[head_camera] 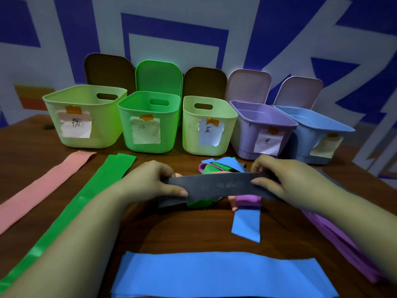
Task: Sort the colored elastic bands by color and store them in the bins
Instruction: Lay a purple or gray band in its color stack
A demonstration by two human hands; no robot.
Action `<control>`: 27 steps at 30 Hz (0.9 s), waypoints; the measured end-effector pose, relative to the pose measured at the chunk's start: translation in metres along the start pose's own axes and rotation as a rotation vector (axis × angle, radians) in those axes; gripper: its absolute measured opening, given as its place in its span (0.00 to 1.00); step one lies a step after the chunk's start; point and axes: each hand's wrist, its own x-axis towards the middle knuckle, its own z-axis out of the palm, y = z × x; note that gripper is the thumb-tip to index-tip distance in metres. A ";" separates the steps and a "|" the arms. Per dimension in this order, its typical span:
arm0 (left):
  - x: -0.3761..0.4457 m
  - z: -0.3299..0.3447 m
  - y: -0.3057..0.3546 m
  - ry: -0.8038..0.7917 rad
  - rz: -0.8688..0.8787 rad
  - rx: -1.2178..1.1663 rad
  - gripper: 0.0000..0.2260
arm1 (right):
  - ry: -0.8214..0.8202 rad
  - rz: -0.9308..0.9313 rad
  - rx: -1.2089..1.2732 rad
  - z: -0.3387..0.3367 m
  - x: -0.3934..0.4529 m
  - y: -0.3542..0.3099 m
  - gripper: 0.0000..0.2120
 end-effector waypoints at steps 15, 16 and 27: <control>-0.002 -0.004 -0.003 0.078 0.066 -0.379 0.20 | -0.007 0.190 0.106 0.001 -0.051 0.023 0.09; -0.003 -0.004 -0.001 0.093 0.076 -0.397 0.19 | 0.009 0.201 0.111 0.000 -0.053 0.021 0.10; -0.006 0.021 0.029 0.095 0.007 -0.681 0.10 | 0.115 0.221 0.137 0.001 -0.093 0.026 0.12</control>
